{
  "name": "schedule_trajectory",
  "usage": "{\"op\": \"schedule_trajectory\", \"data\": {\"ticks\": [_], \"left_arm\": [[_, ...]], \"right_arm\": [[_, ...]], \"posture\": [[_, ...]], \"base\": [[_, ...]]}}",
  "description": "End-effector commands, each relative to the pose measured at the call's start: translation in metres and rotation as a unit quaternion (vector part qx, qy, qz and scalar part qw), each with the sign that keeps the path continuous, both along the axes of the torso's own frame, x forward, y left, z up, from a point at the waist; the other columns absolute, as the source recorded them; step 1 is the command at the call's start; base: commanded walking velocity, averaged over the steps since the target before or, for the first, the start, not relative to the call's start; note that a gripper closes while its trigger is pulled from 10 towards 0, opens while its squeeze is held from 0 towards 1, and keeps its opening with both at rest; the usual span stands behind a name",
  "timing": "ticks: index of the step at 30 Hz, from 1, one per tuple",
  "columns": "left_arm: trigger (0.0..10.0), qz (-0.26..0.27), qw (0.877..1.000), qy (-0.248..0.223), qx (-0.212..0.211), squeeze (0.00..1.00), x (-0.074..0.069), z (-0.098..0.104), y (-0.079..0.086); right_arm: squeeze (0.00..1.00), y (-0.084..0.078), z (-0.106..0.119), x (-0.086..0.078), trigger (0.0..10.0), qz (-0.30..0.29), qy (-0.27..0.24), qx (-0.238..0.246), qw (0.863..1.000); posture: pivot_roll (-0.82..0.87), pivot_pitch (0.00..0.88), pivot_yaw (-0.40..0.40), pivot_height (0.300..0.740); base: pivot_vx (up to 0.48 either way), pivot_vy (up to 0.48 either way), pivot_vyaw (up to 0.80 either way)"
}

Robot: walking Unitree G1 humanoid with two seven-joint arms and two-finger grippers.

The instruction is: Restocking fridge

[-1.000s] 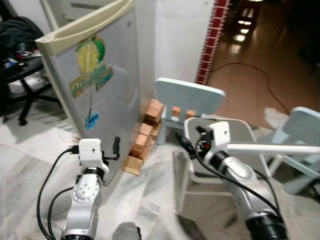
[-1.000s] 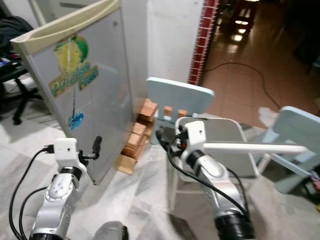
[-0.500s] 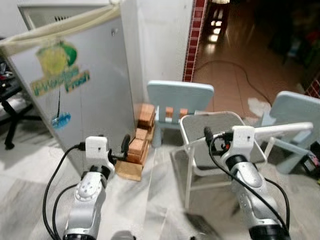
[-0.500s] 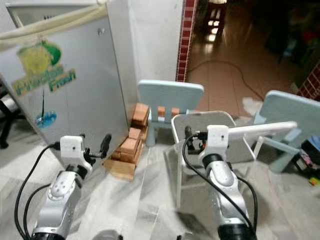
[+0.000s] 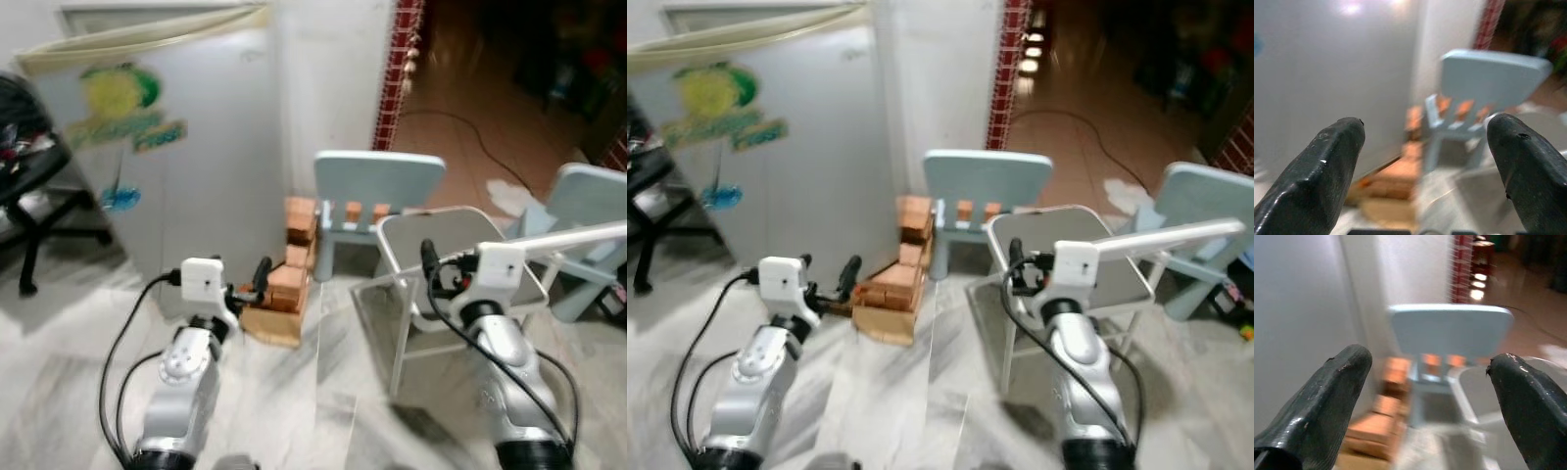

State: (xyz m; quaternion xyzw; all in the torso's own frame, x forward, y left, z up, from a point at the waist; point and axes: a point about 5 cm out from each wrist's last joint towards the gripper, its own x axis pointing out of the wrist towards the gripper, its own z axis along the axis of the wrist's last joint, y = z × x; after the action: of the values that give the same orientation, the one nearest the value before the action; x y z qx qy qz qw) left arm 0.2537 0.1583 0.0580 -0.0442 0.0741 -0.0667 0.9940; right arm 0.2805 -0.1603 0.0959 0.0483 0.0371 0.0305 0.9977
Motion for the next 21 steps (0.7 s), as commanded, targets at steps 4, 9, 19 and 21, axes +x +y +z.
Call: {"op": "schedule_trajectory", "data": {"ticks": [4, 9, 19, 21], "left_arm": [[10.0, -0.02, 1.0, -0.015, -0.008, 0.0, 0.008, 0.009, -0.011], [10.0, -0.022, 1.0, -0.02, -0.01, 0.0, 0.012, 0.013, -0.012], [10.0, -0.038, 0.999, -0.024, 0.002, 0.0, 0.011, 0.014, -0.02], [10.0, -0.048, 0.999, -0.023, 0.008, 0.0, 0.01, 0.013, -0.022]], "right_arm": [[0.0, -0.011, 0.0, 0.0, 10.0, -0.018, -0.003, -0.007, 1.0], [0.0, -0.012, 0.004, 0.004, 10.0, -0.017, -0.008, -0.006, 1.0], [0.0, -0.006, 0.005, 0.008, 10.0, -0.017, -0.01, -0.008, 1.0], [0.0, -0.005, 0.006, 0.009, 10.0, -0.016, -0.01, -0.007, 1.0]], "posture": [[0.02, 0.0, 0.004, 0.74], [0.01, 0.0, 0.007, 0.74], [0.01, 0.0, 0.005, 0.74], [0.01, 0.0, 0.004, 0.74]], "base": [[0.0, 0.48, -0.8], [0.0, 0.48, -0.8], [0.0, 0.48, -0.8], [0.0, 0.454, -0.8]]}}
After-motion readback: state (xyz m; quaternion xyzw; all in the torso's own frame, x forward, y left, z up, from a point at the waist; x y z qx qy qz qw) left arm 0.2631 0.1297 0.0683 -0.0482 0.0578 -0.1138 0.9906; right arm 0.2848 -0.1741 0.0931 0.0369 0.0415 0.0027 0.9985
